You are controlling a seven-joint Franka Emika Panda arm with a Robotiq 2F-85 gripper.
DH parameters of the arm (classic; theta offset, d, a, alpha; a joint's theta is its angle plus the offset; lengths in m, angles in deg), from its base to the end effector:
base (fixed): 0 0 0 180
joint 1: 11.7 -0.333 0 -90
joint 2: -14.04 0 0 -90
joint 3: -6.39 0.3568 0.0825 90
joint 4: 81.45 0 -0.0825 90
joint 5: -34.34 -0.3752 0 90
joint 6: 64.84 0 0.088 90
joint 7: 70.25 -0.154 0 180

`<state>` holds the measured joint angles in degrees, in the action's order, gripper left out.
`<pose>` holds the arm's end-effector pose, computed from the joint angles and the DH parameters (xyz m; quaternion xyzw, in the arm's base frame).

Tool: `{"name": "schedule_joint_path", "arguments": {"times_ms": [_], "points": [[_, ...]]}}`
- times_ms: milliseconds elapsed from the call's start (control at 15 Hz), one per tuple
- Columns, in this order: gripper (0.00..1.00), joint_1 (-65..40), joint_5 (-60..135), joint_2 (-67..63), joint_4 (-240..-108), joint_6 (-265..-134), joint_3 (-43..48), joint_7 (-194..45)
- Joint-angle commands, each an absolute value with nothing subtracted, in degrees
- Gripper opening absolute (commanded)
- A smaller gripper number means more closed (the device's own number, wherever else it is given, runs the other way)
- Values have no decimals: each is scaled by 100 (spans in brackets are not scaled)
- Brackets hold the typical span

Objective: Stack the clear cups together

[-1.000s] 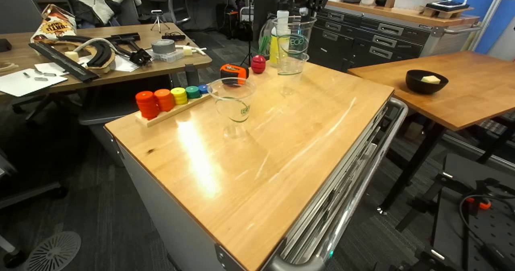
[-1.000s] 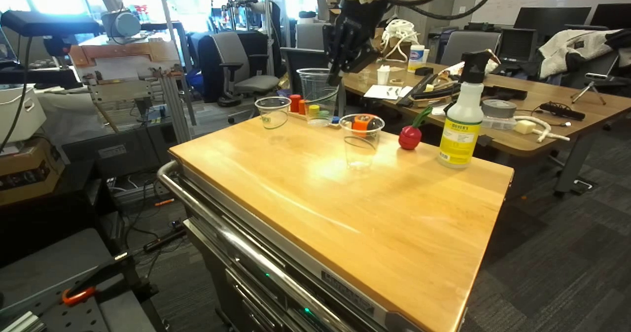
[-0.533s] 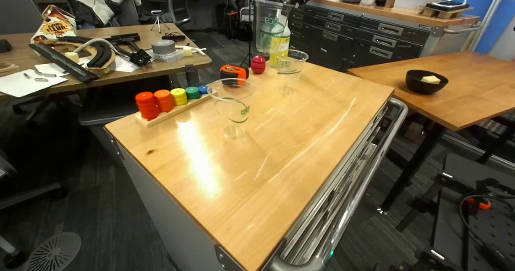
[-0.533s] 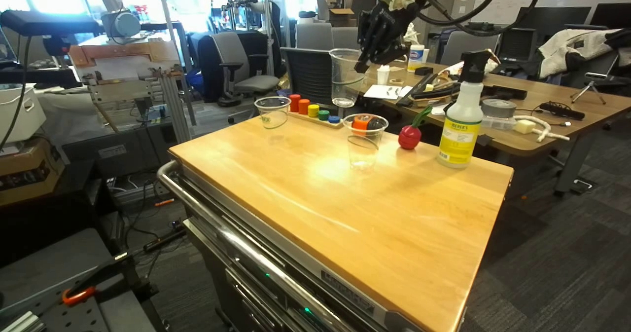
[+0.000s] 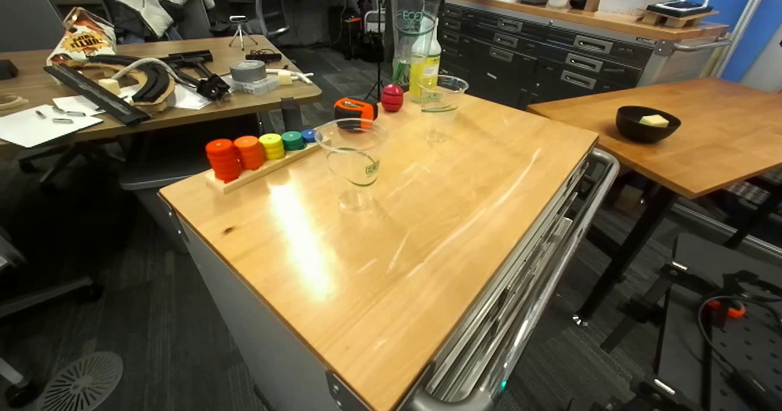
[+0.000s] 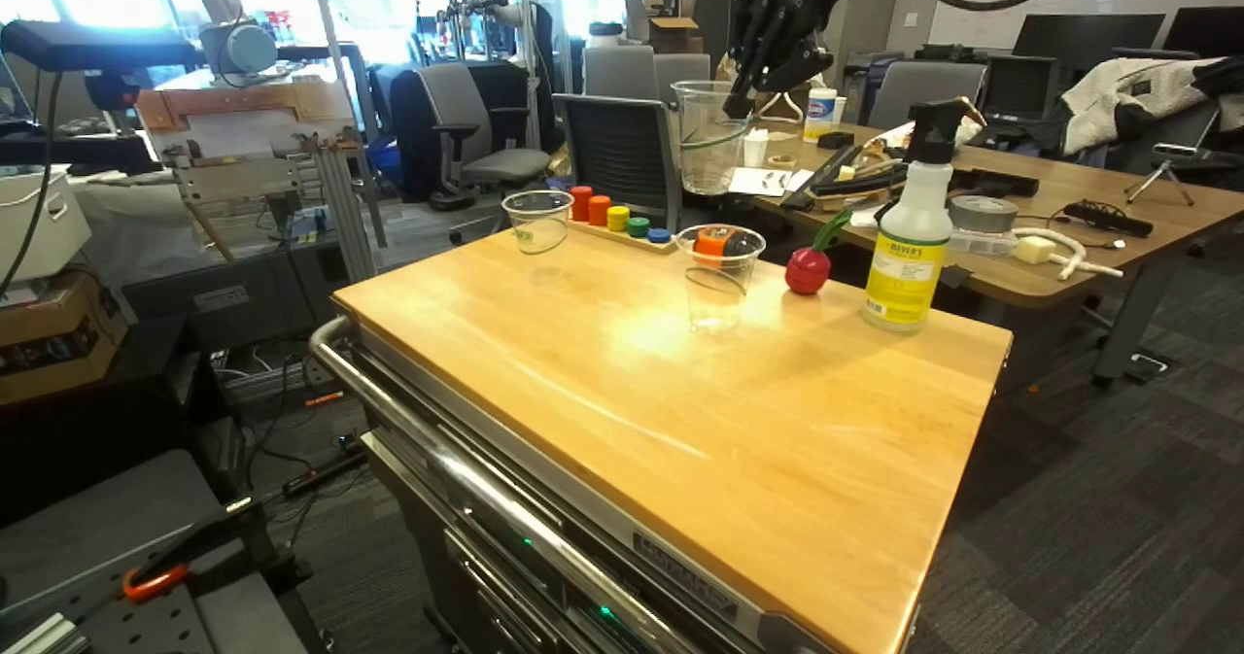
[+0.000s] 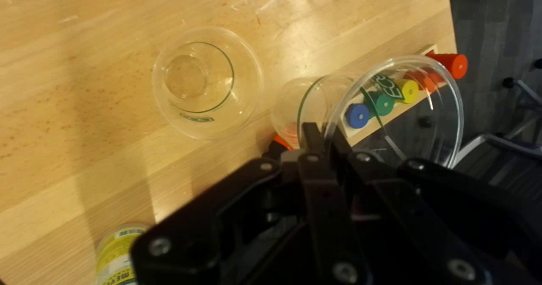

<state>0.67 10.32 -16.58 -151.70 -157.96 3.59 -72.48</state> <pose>0.6985 -0.1184 0.4553 -0.9638 0.1705 0.0439 0.2004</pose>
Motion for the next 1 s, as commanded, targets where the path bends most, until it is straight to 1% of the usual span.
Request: {"name": "schedule_joint_path", "arguments": {"times_ms": [0,467,933], "points": [[7,-96,1593,-1503,-15071,-15626,261,-7486],[7,-116,2134,-1249,-15265,-15565,270,-7278],[7,16,2072,-1455,-15643,-15530,295,-6802]]}}
